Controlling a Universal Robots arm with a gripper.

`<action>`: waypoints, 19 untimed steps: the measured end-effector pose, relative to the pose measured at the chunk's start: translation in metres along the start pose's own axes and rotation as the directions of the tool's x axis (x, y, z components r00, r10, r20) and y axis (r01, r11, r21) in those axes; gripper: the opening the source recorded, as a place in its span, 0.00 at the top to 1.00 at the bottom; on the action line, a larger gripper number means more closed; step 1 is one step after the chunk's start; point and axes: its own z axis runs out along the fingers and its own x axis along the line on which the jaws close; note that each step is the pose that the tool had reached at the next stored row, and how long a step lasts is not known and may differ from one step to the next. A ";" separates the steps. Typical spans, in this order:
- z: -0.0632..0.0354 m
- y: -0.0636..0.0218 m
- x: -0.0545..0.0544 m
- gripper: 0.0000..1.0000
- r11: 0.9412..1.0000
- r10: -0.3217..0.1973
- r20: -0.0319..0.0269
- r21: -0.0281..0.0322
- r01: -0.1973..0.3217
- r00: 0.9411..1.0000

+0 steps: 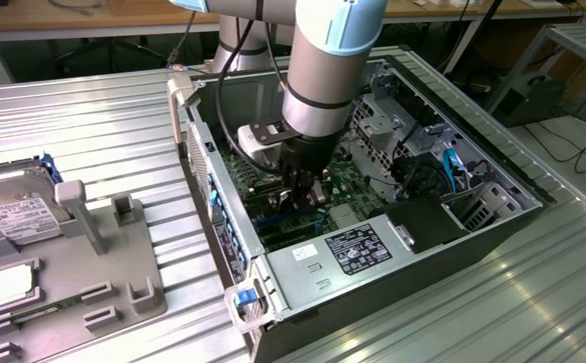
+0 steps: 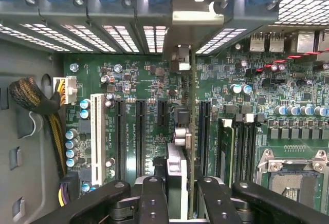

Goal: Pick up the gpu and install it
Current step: 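Insert the gpu into the slot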

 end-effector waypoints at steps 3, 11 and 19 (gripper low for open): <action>-0.0025 -0.0001 0.000 0.72 1.000 0.000 0.000 0.000 0.000 1.000; -0.0049 -0.0005 -0.001 0.72 1.000 0.000 0.018 0.000 0.000 1.000; -0.0049 -0.0005 -0.001 0.72 1.000 0.001 0.034 0.001 -0.001 0.999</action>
